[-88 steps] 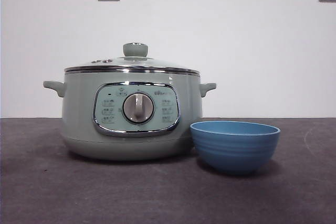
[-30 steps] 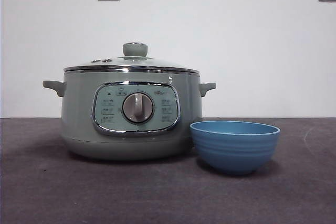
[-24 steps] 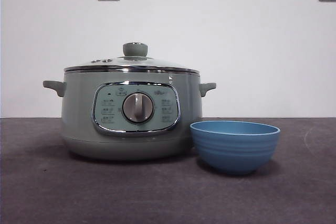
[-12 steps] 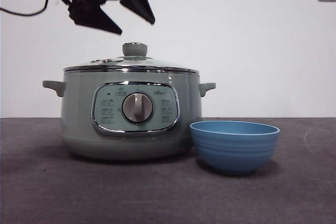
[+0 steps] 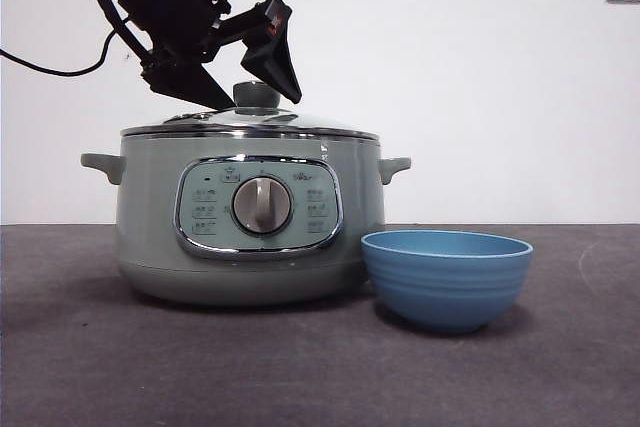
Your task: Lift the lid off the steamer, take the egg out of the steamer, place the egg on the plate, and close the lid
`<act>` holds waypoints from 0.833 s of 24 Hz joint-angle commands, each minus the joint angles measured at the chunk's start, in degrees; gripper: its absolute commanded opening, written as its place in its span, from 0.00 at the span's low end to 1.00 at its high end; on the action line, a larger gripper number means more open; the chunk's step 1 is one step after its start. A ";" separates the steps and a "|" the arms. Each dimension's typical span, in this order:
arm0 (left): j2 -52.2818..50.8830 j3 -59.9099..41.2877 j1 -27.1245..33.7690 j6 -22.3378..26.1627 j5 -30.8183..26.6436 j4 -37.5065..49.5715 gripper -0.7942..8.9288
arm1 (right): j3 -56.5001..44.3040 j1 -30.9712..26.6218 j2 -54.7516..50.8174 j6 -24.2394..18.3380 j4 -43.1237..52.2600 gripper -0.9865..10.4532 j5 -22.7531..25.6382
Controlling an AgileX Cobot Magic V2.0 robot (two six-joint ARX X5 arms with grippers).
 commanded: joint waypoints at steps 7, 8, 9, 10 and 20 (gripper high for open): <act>0.44 -0.02 -0.57 0.44 -0.13 -2.86 0.11 | 0.22 0.11 0.02 -0.02 0.15 0.64 0.13; 0.44 -0.02 -0.59 0.24 -0.13 -2.84 0.07 | 0.22 0.11 0.02 -0.02 0.15 0.64 0.13; 0.44 -0.02 -0.59 0.24 -0.11 -2.82 0.07 | 0.22 0.11 0.02 -0.02 0.15 0.64 0.13; 0.44 -0.02 -0.59 0.24 -0.02 -2.80 0.07 | 0.22 0.11 0.02 -0.02 0.15 0.64 0.13; -3.39 0.09 -0.57 -1.31 0.09 0.11 0.07 | 0.22 0.11 0.02 0.00 0.15 0.63 0.13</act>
